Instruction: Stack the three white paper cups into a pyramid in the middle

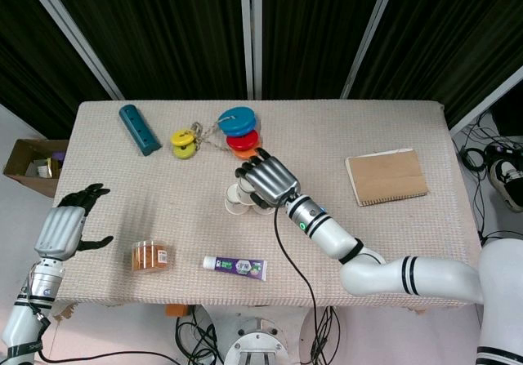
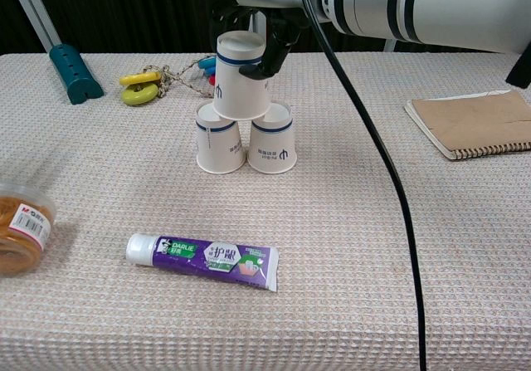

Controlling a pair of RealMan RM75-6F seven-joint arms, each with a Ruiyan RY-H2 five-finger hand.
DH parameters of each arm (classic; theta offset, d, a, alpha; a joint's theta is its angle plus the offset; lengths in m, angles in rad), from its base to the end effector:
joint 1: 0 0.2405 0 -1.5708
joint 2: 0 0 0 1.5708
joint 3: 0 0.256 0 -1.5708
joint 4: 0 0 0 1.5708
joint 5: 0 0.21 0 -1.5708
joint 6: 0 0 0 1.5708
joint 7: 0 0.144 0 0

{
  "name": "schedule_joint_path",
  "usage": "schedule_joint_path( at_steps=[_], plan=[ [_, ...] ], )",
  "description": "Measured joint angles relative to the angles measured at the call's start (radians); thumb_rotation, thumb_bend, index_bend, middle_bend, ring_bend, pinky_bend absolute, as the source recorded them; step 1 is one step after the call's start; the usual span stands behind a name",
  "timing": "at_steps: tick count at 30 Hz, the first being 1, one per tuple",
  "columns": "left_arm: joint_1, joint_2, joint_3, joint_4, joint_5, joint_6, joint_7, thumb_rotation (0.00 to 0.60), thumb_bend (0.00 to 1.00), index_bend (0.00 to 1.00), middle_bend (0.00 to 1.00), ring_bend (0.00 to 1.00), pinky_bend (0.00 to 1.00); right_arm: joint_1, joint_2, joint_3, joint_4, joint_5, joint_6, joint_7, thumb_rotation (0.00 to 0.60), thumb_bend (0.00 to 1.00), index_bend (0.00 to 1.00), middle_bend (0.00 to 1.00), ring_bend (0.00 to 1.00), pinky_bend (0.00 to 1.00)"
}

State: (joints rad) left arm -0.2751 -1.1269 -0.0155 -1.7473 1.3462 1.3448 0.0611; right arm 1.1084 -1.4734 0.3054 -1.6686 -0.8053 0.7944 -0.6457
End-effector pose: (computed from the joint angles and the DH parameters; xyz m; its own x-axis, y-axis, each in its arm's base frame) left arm -0.2740 0.2234 0.1270 0.3167 0.1358 0.9388 0.9485 -0.0524 -0.3124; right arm 0.0046 -0.3624 -0.0088 0.5765 -0.2122 0.7890 -0.6963 -0.6329 0.3386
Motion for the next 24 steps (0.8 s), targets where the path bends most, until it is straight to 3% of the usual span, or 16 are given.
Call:
schedule_joint_path(
  at_steps=[24],
  plan=[
    [0.015,0.002,-0.024,-0.01,0.011,-0.023,0.005,0.6,0.09,0.18,0.12,0.19,0.21,0.079,-0.008,-0.065,0.016,0.059,0.044,0.023,0.6,0.46,0.44,0.36,0.19,0.15]
  ],
)
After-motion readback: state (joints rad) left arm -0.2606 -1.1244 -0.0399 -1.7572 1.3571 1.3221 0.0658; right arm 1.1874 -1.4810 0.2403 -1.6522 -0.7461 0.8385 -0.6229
